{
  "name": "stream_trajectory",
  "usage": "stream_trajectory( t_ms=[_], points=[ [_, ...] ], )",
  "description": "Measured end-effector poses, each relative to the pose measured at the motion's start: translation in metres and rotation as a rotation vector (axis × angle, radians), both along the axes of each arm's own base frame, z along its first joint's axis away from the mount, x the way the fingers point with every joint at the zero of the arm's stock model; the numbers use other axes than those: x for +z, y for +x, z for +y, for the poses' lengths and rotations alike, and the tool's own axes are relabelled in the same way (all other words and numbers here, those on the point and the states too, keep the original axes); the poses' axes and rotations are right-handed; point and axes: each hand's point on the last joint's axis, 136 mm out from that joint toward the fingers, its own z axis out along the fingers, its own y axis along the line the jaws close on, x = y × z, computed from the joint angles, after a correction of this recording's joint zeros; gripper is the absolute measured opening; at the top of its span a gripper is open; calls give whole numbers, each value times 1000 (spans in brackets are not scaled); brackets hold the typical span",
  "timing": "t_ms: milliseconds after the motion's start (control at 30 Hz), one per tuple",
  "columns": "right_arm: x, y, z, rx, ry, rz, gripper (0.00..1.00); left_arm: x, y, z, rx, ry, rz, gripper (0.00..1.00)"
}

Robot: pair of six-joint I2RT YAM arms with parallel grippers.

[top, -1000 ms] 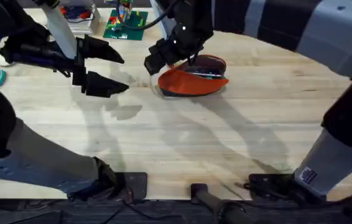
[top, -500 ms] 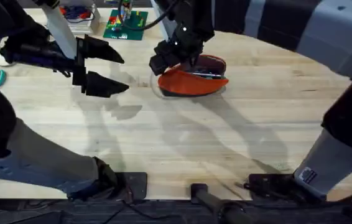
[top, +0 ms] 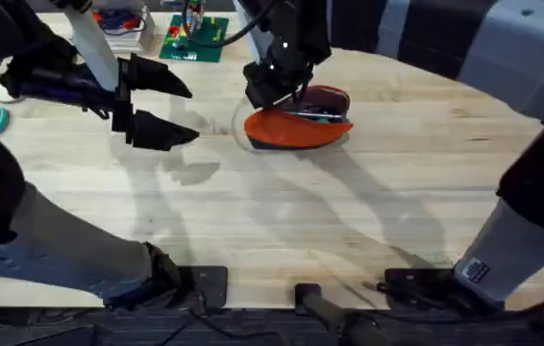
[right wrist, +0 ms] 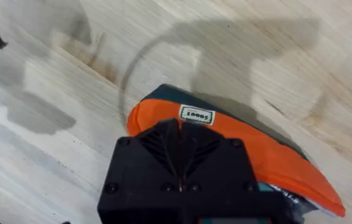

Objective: Unzip the bag, pick up the pens from the table one at a time and place them inside, then zip the bag closed.

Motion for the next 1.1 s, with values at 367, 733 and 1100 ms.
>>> stream_trajectory(
  t_ms=[367, 733, 1100],
  points=[
    [0, 0, 0, 0, 0, 0, 30, 0, 0, 0, 0, 0, 0, 993],
    [25, 3, 2, 0, 10, -12, 29, 0, 0, 0, 0, 0, 0, 992],
    [33, 3, 2, 0, 12, -14, 30, 0, 0, 0, 0, 0, -1, 993]
  ],
)
